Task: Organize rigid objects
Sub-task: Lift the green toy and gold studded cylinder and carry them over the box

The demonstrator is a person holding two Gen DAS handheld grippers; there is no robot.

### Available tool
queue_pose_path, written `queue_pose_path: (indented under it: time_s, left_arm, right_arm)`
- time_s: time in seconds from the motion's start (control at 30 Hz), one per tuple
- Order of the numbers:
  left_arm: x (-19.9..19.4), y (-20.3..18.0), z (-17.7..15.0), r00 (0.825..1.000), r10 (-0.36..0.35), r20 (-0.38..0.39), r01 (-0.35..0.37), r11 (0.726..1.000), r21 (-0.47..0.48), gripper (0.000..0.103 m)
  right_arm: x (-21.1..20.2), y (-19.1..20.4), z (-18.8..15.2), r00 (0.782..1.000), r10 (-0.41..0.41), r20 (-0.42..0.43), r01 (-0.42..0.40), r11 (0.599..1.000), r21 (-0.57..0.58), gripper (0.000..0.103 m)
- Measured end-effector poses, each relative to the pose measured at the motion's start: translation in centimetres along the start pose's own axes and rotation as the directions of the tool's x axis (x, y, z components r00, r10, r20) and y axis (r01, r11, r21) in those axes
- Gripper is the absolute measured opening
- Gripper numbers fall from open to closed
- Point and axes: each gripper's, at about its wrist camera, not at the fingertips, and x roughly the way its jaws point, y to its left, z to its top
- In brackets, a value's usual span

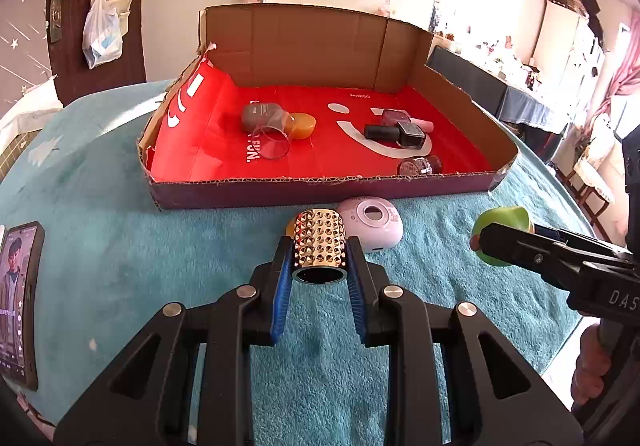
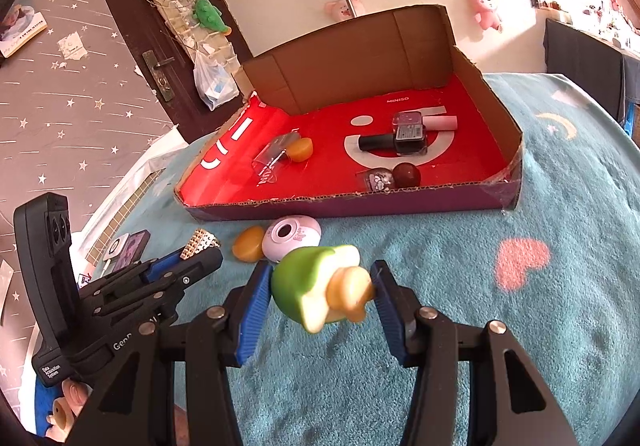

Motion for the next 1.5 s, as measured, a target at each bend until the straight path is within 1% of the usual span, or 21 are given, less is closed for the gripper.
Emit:
queue_pose_path:
  time_s: [0.33, 0.73, 1.13, 1.3, 1.5]
  left_arm:
    - [0.7, 0.2, 0.8, 1.000, -0.007, -0.001, 0.007, 1.000, 0.004, 0.024]
    - [2.1, 0.6, 1.4, 1.000, -0.011, -0.029, 0.012, 1.000, 0.008, 0.024]
    - [3.3, 0.8, 2.6, 0.999, -0.004, -0.032, 0.005, 1.000, 0.025, 0.024]
    - [3.4, 0.6, 3.3, 1.000, -0.009, -0.027, 0.010, 0.999, 0.041, 0.024]
    - [2.6, 0.1, 4.7, 1.000, -0.017, 0.010, 0.017, 0.997, 0.070, 0.024]
  right_arm:
    - [0.5, 0.0, 0.5, 1.000, 0.000, -0.008, 0.000, 1.000, -0.007, 0.053]
    - [1.6, -0.2, 1.3, 1.000, -0.010, -0.018, 0.009, 1.000, -0.016, 0.053]
    - [2.3, -0.3, 2.4, 1.000, -0.015, -0.018, 0.014, 0.999, -0.036, 0.053]
    - [2.4, -0.2, 3.2, 1.000, -0.017, -0.010, 0.017, 0.999, -0.051, 0.053]
    - [2.4, -0.1, 4.2, 1.000, -0.022, 0.006, 0.022, 0.997, -0.073, 0.053]
